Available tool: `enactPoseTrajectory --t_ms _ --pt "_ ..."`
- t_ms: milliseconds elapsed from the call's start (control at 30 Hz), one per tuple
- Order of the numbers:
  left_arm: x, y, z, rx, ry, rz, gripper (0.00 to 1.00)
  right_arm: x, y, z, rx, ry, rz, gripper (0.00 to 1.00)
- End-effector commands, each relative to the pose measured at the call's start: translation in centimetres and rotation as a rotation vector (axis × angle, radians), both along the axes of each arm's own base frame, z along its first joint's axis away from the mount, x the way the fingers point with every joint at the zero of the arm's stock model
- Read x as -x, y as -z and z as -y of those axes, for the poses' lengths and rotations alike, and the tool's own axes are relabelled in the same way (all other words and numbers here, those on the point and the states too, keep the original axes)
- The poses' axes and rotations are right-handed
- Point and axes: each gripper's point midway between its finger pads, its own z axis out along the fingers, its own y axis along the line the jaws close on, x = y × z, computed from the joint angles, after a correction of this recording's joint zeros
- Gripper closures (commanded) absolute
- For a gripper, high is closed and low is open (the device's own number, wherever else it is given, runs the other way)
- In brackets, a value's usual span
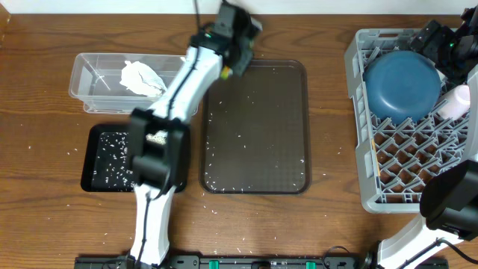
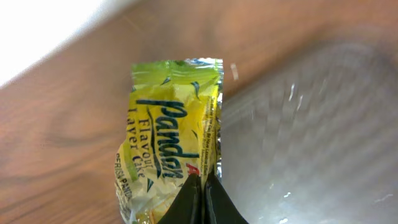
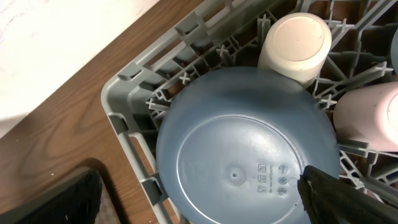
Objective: Sort waste into correct bins and load items into the dishwasher rack
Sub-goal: 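Carry the wrapper left and drop it into the clear bin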
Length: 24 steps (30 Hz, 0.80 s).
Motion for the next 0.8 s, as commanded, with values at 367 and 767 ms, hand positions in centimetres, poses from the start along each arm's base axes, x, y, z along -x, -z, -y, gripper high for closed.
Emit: enactPoseTrajectory --t_ms 367,767 --pt "0.6 -8.6 -19.8 0.738 -1.192 -0.141 0.94 0.1 -1.5 0.3 0.010 0.015 0.031 0.01" --pt "2.9 -6.7 -24.7 0.768 -1.413 -0.219 0.67 0.1 -1.5 0.3 0.010 0.015 0.032 0.01"
